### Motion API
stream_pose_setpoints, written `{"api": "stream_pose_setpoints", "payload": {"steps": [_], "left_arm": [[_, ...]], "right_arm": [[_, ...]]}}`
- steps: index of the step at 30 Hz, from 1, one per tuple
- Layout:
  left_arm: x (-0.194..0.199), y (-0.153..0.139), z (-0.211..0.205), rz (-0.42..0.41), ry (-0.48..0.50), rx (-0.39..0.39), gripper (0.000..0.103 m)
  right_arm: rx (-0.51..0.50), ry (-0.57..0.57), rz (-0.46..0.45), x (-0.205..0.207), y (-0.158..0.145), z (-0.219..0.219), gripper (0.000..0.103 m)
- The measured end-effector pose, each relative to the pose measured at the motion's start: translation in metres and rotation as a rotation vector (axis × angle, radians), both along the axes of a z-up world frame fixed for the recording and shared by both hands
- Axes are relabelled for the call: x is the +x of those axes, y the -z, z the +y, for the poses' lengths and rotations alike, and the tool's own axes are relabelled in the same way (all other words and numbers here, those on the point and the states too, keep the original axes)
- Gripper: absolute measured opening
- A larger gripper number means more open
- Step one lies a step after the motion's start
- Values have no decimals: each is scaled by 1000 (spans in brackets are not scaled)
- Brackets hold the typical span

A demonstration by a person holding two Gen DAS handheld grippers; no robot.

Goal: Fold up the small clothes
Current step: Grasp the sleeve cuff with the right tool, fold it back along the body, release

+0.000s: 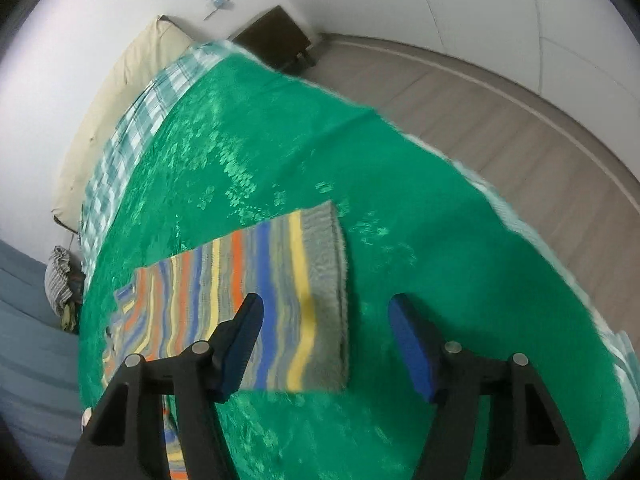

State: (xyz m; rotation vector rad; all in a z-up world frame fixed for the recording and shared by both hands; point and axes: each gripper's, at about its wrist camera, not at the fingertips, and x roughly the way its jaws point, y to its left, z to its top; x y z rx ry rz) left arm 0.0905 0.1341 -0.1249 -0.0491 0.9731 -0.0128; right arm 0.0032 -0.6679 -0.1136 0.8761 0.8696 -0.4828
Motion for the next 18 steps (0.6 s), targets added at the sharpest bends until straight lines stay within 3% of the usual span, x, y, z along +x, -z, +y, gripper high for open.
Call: {"api": "stream_pose_setpoints", "payload": {"steps": [2, 4, 8, 11, 14, 18], "left_arm": [[2, 4, -2, 15, 2, 2, 101], [1, 4, -5, 17, 13, 15, 101], [-3, 1, -9, -2, 35, 27, 101], [-3, 0, -9, -2, 45, 13, 101], [0, 0, -9, 1, 53, -4, 101], [4, -4, -6, -12, 45, -9, 101]], "right_arm": [[-11, -56, 54, 11, 7, 4, 22], [-30, -96, 95, 18, 12, 7, 2], [-199, -119, 166, 27, -17, 22, 2], [-320, -180, 105, 46, -71, 53, 2], [-321, -304, -16, 78, -120, 101, 2], [-223, -526, -197, 147, -169, 201, 2]]}}
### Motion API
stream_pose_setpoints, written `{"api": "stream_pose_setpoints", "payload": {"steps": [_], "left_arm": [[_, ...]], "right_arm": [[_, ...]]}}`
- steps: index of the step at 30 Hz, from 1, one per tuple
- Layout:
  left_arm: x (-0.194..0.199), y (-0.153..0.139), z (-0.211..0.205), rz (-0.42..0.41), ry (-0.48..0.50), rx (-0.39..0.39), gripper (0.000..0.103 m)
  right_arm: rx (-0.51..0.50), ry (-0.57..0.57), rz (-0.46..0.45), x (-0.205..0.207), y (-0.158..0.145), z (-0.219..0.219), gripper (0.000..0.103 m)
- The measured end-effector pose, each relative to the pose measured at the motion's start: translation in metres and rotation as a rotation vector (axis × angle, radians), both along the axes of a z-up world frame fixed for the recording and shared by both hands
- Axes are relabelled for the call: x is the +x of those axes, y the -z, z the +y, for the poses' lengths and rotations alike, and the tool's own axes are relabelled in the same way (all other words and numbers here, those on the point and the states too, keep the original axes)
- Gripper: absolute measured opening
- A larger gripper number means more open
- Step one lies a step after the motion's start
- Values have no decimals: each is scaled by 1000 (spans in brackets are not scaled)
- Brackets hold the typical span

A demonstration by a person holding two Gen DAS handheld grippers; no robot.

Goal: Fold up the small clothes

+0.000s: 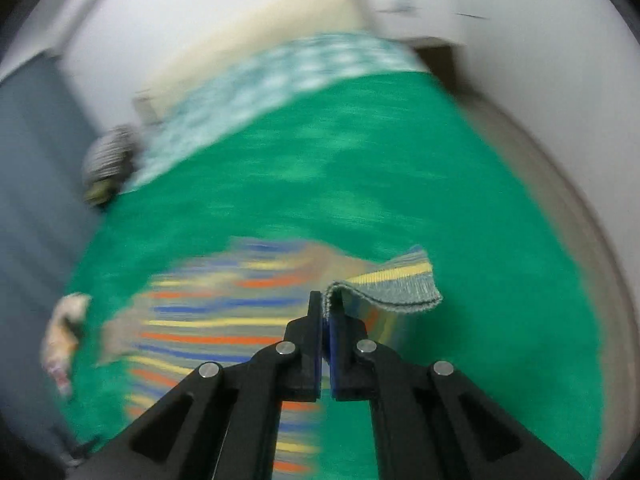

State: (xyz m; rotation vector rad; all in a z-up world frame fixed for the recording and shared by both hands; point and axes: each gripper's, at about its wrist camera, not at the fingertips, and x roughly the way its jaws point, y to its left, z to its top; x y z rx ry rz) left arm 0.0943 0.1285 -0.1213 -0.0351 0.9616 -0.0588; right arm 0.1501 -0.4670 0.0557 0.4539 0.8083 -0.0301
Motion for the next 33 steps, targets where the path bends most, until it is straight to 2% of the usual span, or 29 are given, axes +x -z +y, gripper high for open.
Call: {"api": "stream_pose_setpoints", "payload": {"steps": [3, 4, 5, 6, 9, 13, 20, 23, 27, 33], "left_arm": [[1, 2, 8, 17, -26, -26, 101], [2, 3, 10, 23, -34, -33, 101], [2, 4, 14, 31, -46, -45, 101], [2, 4, 16, 34, -53, -54, 101], [2, 1, 20, 25, -61, -84, 101], [3, 1, 16, 27, -47, -92, 101], [0, -1, 4, 10, -10, -34, 101], [0, 2, 4, 16, -10, -28, 101], [1, 4, 3, 21, -10, -15, 101], [-1, 5, -1, 22, -3, 10, 101]], "right_arm": [[155, -119, -74, 43, 0, 58, 7], [209, -144, -65, 55, 6, 72, 24], [248, -151, -56, 61, 14, 83, 50], [268, -141, -59, 63, 20, 91, 56], [233, -134, -50, 48, 29, 102, 57], [140, -89, 0, 9, 52, 74, 57], [-171, 42, 163, -98, 120, 23, 57], [-206, 106, 221, -139, 142, 3, 57], [-229, 207, 195, -184, 146, -13, 57], [-328, 228, 170, -198, 155, 5, 64]]}}
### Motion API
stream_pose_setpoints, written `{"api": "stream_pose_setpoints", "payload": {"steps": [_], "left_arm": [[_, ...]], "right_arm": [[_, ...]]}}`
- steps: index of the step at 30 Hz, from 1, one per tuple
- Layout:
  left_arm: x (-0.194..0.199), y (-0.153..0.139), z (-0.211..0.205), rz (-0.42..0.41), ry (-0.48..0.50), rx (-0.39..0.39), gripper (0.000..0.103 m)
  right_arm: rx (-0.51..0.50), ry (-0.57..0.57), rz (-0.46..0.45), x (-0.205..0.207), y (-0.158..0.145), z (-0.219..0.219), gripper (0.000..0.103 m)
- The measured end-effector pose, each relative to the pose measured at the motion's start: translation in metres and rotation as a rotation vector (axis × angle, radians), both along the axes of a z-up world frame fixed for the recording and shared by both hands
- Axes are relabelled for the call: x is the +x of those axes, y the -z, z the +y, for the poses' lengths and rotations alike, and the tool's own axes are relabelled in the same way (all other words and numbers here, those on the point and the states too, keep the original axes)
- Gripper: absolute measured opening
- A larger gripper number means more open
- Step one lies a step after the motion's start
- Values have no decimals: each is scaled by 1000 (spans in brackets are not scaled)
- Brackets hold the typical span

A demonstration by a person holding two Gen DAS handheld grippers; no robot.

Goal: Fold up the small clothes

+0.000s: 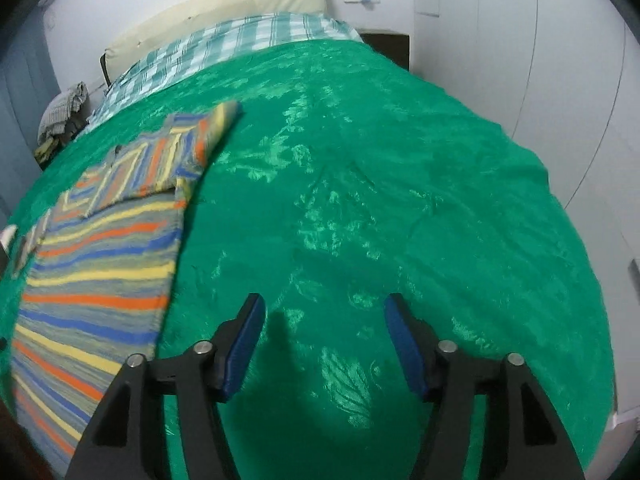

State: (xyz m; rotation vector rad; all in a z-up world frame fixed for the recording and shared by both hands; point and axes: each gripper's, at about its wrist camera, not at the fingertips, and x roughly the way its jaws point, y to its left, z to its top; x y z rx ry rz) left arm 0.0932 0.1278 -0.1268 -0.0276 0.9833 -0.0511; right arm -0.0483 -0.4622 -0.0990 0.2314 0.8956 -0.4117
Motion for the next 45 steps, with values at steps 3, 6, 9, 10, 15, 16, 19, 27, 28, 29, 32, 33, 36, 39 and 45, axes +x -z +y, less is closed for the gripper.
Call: {"api": "stream_pose_setpoints", "payload": {"steps": [3, 6, 9, 10, 15, 16, 19, 27, 28, 29, 32, 33, 36, 39, 45], "left_arm": [[0, 0, 1, 1, -3, 4, 101], [1, 2, 2, 8, -9, -3, 101], [2, 3, 0, 14, -3, -3, 101], [2, 4, -1, 16, 1, -1, 101], [1, 4, -9, 35, 36, 4, 101], [1, 3, -9, 45, 46, -9, 101], [18, -20, 0, 41, 84, -130, 101], [165, -34, 74, 28, -126, -280, 100], [181, -26, 82, 43, -166, -262, 100], [195, -18, 87, 63, -177, -239, 100], [227, 2, 80, 103, -144, -89, 97], [234, 7, 75, 105, -127, -43, 93], [247, 15, 72, 159, -63, -89, 0], [255, -14, 61, 156, -14, -126, 1], [254, -117, -38, 38, 238, -167, 1]], "right_arm": [[-46, -9, 3, 0, 12, 13, 70], [-74, -17, -11, -3, 20, 19, 80], [-69, -24, -16, -1, 27, 18, 88], [-65, -25, -19, -1, 28, 18, 89], [-58, -31, -34, 0, 31, 17, 92], [-59, -32, -34, 0, 31, 17, 92], [-62, -35, -33, 2, 33, 18, 93], [-54, -41, -40, 2, 33, 17, 95], [-53, -42, -40, 3, 33, 17, 96], [-53, -43, -41, 3, 33, 16, 96], [-54, -43, -40, 3, 33, 17, 96], [-54, -42, -40, 3, 33, 17, 96], [-57, -43, -37, 4, 33, 16, 96], [-63, -45, -33, 5, 34, 17, 97], [-67, -46, -31, 5, 34, 18, 97]]}}
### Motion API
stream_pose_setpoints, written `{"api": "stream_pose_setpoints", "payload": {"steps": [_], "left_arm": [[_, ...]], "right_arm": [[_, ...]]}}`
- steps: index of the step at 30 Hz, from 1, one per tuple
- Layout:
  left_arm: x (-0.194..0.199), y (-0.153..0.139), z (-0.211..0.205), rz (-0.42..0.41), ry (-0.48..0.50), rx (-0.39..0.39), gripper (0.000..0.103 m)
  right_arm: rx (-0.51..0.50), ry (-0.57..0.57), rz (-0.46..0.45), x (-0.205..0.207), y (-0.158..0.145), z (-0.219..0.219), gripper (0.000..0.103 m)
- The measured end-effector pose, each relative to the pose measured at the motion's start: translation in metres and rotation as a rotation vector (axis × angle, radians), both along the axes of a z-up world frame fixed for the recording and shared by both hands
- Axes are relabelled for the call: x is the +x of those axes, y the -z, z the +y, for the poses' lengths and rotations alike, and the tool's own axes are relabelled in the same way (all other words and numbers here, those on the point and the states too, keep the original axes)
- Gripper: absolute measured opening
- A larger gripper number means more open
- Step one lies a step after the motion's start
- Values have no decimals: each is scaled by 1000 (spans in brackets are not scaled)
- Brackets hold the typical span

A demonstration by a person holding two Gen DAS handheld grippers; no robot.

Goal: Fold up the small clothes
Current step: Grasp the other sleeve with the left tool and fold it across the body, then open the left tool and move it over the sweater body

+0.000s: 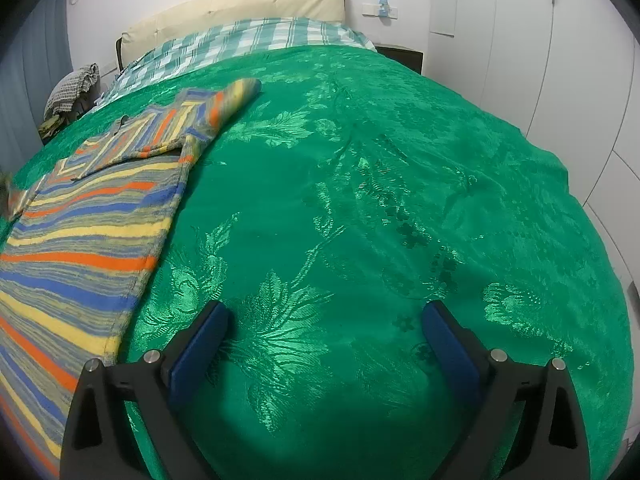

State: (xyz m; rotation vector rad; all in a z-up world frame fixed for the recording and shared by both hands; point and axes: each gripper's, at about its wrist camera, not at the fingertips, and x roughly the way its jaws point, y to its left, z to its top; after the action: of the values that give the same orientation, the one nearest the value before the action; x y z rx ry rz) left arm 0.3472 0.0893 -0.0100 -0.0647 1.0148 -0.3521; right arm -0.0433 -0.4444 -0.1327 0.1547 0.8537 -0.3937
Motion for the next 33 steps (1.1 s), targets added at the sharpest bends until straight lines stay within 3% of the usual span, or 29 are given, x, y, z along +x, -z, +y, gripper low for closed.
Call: {"api": "stream_pose_setpoints", "payload": {"steps": [2, 5, 9, 10, 11, 13, 14, 17, 20, 22, 27, 31, 33], "left_arm": [[-2, -23, -46, -36, 83, -45, 1], [-11, -35, -116, -55, 188, -118, 1], [-31, -11, -211, -56, 317, -182, 1], [-37, -2, -221, -52, 331, -185, 9], [-48, 19, -245, -20, 354, -181, 33], [-63, 46, -259, 54, 331, -149, 65], [-80, 64, -259, 92, 308, -149, 65], [-137, 91, -231, 151, 321, -180, 65], [-195, 96, -180, 120, 334, -126, 72], [-211, 94, -150, 110, 313, -113, 75], [-239, 83, -55, 32, 129, -50, 82], [-247, 98, -11, -15, -17, 0, 84], [-249, 108, 6, 8, -63, -7, 84]], "right_arm": [[2, 0, -1, 0, 0, 0, 97], [1, 0, -1, 0, 0, 0, 97], [1, 0, -1, 0, 0, 0, 97], [1, 0, -1, 0, 0, 0, 97], [1, 0, -1, 0, 0, 0, 97], [1, 0, -1, 0, 0, 0, 97], [1, 0, -1, 0, 0, 0, 97], [2, 0, -2, 0, 0, 0, 97], [1, 0, -2, 0, 0, 1, 97], [-1, -1, -1, 0, 0, 1, 97], [-4, 0, 1, 1, 0, 1, 98], [-10, 0, 3, 2, 0, 0, 98], [-8, -1, 2, 2, 0, 0, 98]]}}
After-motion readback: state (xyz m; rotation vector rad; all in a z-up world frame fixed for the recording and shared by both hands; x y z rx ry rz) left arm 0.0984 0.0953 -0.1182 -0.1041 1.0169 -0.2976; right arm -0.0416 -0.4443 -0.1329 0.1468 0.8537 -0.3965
